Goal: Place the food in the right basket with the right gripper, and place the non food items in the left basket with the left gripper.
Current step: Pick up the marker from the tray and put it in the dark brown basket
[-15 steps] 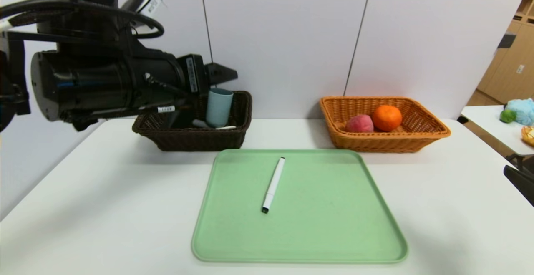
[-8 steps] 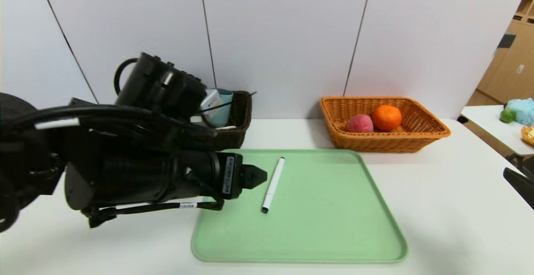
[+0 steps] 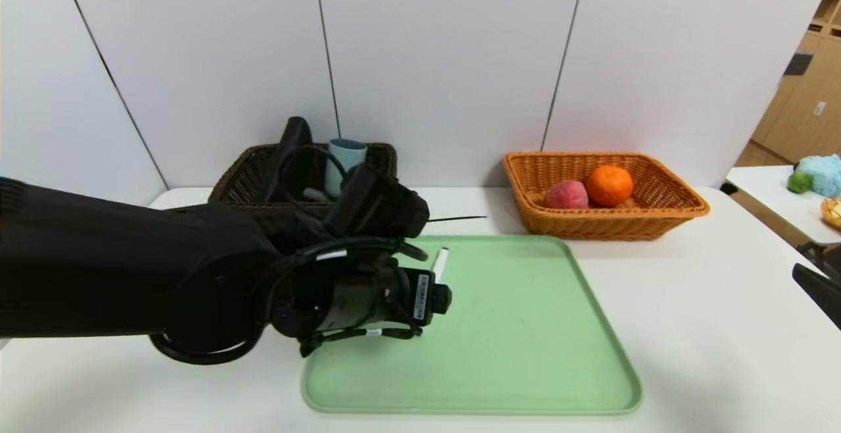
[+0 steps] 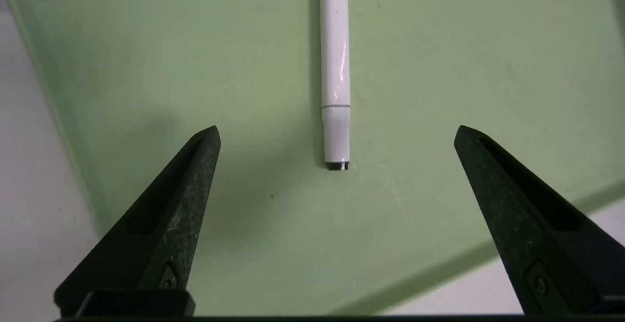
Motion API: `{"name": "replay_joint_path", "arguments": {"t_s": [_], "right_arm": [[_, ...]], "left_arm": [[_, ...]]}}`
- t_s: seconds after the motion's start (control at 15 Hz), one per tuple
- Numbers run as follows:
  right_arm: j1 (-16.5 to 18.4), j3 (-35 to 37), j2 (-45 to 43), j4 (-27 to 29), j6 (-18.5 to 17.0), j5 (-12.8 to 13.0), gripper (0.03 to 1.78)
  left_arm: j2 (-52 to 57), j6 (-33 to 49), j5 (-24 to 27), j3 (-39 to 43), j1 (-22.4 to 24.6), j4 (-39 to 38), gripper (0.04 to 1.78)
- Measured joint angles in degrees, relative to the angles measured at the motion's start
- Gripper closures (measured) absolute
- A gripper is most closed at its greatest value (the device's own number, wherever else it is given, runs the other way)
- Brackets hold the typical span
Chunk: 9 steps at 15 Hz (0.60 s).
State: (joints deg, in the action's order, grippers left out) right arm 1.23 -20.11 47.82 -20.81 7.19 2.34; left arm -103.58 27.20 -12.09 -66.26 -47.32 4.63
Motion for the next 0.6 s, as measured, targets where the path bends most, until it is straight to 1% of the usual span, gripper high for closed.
{"name": "replay_joint_path", "arguments": {"t_s": [0.2,0.33,0.6], "right_arm": [[0.0,0.2,-0.3,0.17,-0.12,0.02,0.12],[0.0,0.2,-0.39,0.17,-0.04,0.0,0.12],[0.0,0.16,-0.39,0.11,-0.04,-0.09,0.12]], "left_arm": [[-5.42,0.09,-2.51,0.09,-0.09,-4.3,0.13],[-7.98,0.04,-2.82,0.11,-0.13,-6.67,0.13],[-10.47,-0.16,-3.23,0.0,-0.16,-8.81,0.13]]}}
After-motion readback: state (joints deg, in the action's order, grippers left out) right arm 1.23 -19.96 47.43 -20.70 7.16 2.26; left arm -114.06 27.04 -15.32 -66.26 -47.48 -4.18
